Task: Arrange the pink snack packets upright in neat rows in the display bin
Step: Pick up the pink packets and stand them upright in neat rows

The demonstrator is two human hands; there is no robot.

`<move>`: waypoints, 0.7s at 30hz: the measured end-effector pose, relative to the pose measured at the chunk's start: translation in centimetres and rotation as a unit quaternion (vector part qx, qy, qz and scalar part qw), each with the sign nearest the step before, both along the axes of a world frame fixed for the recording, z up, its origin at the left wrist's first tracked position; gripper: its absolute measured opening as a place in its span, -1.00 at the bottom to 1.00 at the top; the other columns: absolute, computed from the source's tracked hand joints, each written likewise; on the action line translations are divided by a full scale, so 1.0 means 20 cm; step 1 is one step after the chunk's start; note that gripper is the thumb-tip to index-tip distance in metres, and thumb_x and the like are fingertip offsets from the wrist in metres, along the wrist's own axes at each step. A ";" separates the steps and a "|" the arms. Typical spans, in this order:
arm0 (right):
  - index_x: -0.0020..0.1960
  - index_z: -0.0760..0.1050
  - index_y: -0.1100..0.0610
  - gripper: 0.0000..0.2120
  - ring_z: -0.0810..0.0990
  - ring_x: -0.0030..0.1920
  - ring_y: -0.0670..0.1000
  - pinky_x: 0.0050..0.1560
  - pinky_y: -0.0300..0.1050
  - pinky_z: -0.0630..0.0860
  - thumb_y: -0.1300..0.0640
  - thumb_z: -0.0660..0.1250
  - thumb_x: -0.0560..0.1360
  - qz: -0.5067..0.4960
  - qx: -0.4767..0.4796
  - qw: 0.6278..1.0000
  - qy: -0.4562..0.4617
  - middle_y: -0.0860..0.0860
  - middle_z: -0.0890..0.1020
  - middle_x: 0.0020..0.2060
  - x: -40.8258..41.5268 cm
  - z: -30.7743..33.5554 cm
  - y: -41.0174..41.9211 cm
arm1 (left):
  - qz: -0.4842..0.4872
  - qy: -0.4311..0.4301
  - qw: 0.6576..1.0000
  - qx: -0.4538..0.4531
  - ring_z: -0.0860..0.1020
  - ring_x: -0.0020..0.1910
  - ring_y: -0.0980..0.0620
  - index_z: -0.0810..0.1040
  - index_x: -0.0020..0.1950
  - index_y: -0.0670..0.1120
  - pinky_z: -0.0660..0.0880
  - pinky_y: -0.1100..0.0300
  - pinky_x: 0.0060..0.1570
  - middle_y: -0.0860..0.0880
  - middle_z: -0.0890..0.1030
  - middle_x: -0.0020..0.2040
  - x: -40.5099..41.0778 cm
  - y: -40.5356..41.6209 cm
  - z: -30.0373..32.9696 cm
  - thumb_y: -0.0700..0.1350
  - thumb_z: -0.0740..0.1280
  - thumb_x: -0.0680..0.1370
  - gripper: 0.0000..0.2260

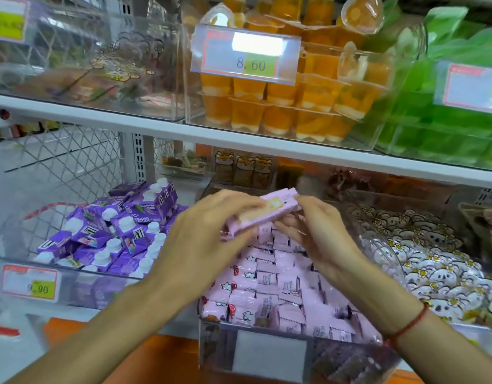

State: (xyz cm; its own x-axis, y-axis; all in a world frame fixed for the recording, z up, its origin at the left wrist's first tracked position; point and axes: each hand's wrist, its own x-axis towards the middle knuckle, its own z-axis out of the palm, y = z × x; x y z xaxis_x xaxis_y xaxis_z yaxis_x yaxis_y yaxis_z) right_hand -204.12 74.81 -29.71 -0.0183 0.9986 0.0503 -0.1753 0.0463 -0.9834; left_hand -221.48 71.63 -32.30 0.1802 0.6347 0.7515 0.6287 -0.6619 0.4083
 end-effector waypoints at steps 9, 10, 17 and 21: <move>0.16 0.51 -0.09 -0.61 0.48 0.13 -0.27 0.07 -0.33 0.37 -0.22 0.01 0.58 -0.006 0.178 0.955 -0.237 -0.21 0.55 0.10 0.02 0.02 -0.04 | -0.073 -0.369 0.870 -0.318 0.69 -0.29 0.02 0.66 -0.38 -0.07 0.37 0.39 -0.60 0.06 0.71 -0.23 0.02 0.01 0.08 0.13 0.45 0.32 -0.74; 0.16 0.51 -0.11 -0.60 0.47 0.15 -0.28 0.04 -0.39 0.34 -0.25 0.01 0.57 0.016 0.193 0.948 -0.252 -0.21 0.54 0.13 0.02 0.02 -0.05 | -0.072 -0.361 0.872 -0.322 0.69 -0.30 0.02 0.70 -0.32 -0.04 0.37 0.40 -0.59 0.07 0.71 -0.23 0.03 0.01 0.09 0.11 0.45 0.34 -0.77; 0.33 0.38 -0.13 -0.66 0.31 0.12 -0.15 0.14 -0.17 0.24 -0.06 0.23 0.55 0.052 0.365 0.780 -0.506 -0.17 0.44 0.09 -0.03 -0.01 -0.12 | -0.060 -0.299 0.920 -0.247 0.67 -0.34 0.06 0.69 -0.25 0.14 0.35 0.46 -0.51 0.04 0.69 -0.33 0.02 -0.01 0.07 0.34 0.34 0.29 -0.68; 0.21 0.40 0.00 -0.72 0.43 -0.01 -0.11 -0.02 -0.23 0.38 0.04 0.31 0.52 -0.035 0.377 0.806 -0.454 -0.14 0.48 -0.01 0.00 -0.02 -0.06 | -0.040 -0.276 0.937 -0.210 0.66 -0.25 0.16 0.67 -0.14 0.15 0.43 0.43 -0.37 0.12 0.69 -0.25 -0.03 0.02 0.05 0.38 0.28 0.39 -0.64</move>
